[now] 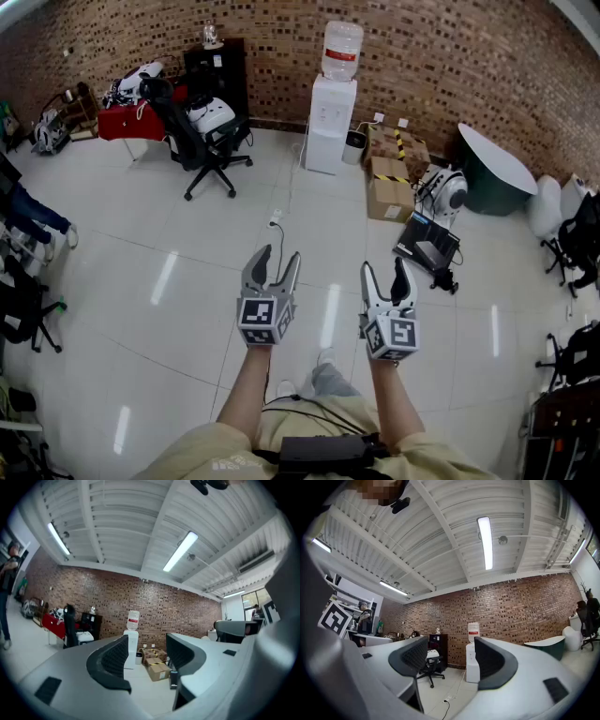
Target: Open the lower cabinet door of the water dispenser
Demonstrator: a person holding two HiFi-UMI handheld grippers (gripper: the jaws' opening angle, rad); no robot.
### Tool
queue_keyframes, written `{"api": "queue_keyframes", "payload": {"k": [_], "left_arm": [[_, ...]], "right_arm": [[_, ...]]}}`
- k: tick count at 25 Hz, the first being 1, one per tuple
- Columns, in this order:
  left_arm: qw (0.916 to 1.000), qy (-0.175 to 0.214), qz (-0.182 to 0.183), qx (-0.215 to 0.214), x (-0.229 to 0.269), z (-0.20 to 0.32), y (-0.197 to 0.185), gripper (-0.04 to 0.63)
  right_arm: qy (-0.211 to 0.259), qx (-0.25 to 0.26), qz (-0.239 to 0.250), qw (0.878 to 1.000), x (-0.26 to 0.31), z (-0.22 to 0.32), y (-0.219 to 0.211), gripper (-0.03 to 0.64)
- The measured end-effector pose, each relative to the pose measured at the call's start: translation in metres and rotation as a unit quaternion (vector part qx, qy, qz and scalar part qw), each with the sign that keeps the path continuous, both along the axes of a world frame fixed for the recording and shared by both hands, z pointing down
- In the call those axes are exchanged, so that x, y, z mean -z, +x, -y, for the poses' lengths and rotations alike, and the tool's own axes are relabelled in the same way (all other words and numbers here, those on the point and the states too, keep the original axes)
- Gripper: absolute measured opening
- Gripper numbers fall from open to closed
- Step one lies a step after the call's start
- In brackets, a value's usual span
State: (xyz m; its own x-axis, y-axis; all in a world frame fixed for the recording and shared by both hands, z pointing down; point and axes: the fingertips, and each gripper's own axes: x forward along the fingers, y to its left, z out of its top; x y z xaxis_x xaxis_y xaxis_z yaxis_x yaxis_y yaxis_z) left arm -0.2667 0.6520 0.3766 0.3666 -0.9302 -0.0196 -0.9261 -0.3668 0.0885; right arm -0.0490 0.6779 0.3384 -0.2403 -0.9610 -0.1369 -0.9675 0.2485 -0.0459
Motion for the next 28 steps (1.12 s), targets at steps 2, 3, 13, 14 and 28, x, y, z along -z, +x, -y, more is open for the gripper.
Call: {"api": "queue_keyframes", "payload": {"k": [2, 3, 13, 14, 28], "left_arm": [[0.9997, 0.004, 0.025, 0.003, 0.01, 0.009, 0.002, 0.23], [0.9994, 0.006, 0.032, 0.005, 0.014, 0.015, 0.004, 0.23], [0.9969, 0.04, 0.068, 0.009, 0.057, 0.107, 0.066, 0.232], [0.9964, 0.045, 0.072, 0.004, 0.06, 0.116, 0.08, 0.232], [0.9931, 0.005, 0.117, 0.012, 0.031, 0.185, 0.159, 0.232]], "right_arm": [[-0.008, -0.001, 0.002, 1.0, 0.003, 0.013, 0.0, 0.325], [-0.01, -0.001, 0.003, 1.0, 0.006, 0.02, 0.001, 0.325], [0.013, 0.036, 0.035, 0.999, 0.031, 0.106, 0.057, 0.325], [0.017, 0.031, 0.032, 0.999, 0.033, 0.115, 0.069, 0.325], [-0.016, 0.04, 0.06, 0.997, -0.012, 0.195, 0.154, 0.325]]}}
